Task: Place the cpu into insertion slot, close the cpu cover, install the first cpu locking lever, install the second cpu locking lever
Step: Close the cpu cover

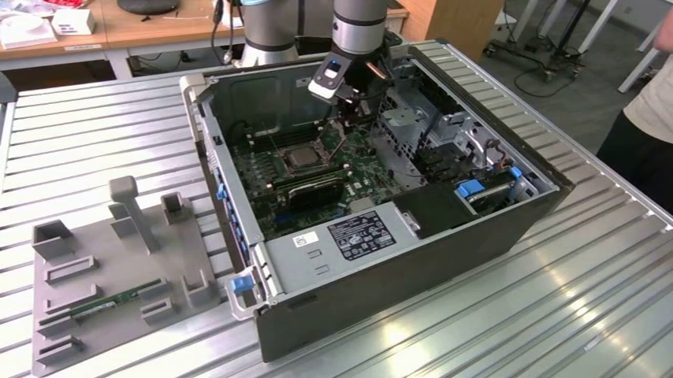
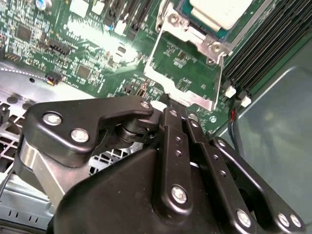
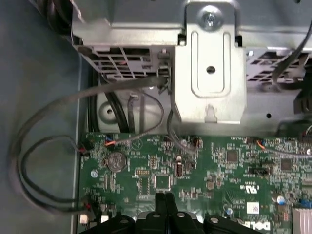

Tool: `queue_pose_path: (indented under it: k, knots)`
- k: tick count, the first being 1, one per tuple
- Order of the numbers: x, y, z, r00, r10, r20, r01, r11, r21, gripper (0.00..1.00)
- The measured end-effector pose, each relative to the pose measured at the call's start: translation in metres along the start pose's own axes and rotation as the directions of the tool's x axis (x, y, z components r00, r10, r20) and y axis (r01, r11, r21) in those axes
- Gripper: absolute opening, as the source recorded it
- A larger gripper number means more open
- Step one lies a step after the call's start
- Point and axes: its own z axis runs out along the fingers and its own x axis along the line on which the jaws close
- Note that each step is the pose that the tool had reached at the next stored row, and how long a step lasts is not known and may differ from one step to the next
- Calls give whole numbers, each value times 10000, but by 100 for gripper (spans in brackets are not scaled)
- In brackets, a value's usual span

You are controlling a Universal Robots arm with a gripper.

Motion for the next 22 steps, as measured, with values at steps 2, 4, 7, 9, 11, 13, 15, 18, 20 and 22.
queue_pose_path:
  k: [2,4,7,9,11,13,15,18,20,22]
  knots:
    - [0,-32,-2,10000,0,1,0,10000,-4,11]
    - [0,-65,-5,10000,0,1,0,10000,-8,11]
    - [1,-126,-9,10000,-1,0,1,10000,-16,11]
    - [1,-170,-11,10000,-1,-2,1,10000,-23,11]
    - [1,-214,-14,10000,0,-1,0,10000,-29,11]
    - [1,-260,-18,10000,-1,0,1,10000,-35,11]
    - [2,-303,-21,10000,-1,1,1,10000,-40,11]
    - [2,-370,-26,10000,-1,1,1,10000,-51,11]
    - [2,-417,-28,10000,-1,0,1,10000,-60,11]
    - [3,-463,-32,10000,-1,0,1,10000,-68,11]
